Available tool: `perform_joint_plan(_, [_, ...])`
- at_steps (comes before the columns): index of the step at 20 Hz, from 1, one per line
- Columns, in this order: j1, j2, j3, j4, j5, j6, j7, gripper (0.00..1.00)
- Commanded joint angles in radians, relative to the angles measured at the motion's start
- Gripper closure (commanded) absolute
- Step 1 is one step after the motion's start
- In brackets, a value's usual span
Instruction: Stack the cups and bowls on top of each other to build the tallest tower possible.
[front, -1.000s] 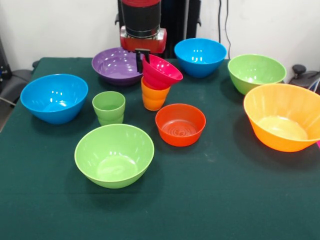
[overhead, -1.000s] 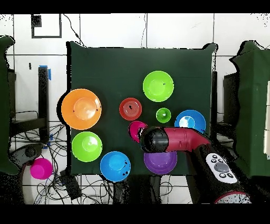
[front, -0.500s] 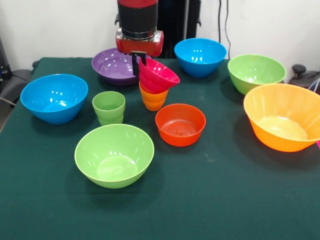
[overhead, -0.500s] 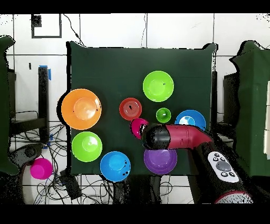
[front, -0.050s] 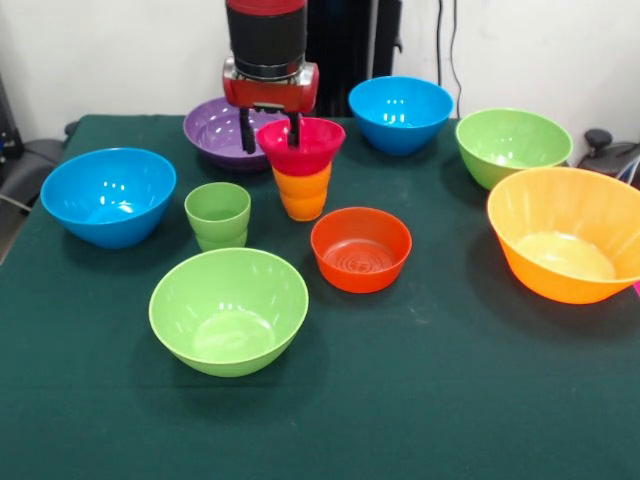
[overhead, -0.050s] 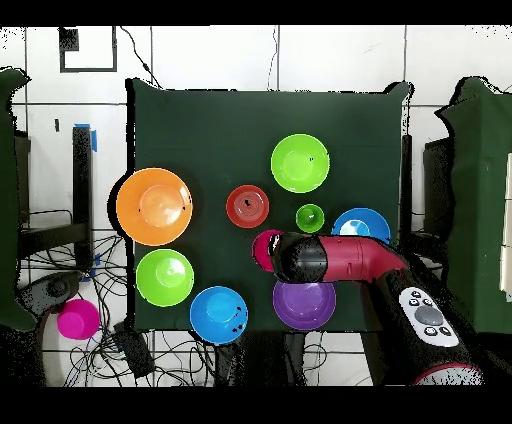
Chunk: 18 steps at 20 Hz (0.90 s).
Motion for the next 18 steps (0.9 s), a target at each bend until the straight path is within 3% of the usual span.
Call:
perform_joint_plan(1, [0.016,0.009,0.054,-0.015,-0.068,-0.008,-0.057,0.0])
perform_joint_plan(7, [0.017,-0.061,-0.005,0.164,-0.071,-0.102,0.044,0.0])
perform_joint_plan(18, [0.041,-0.067,-0.022,0.159,-0.064,-0.104,0.041,0.0])
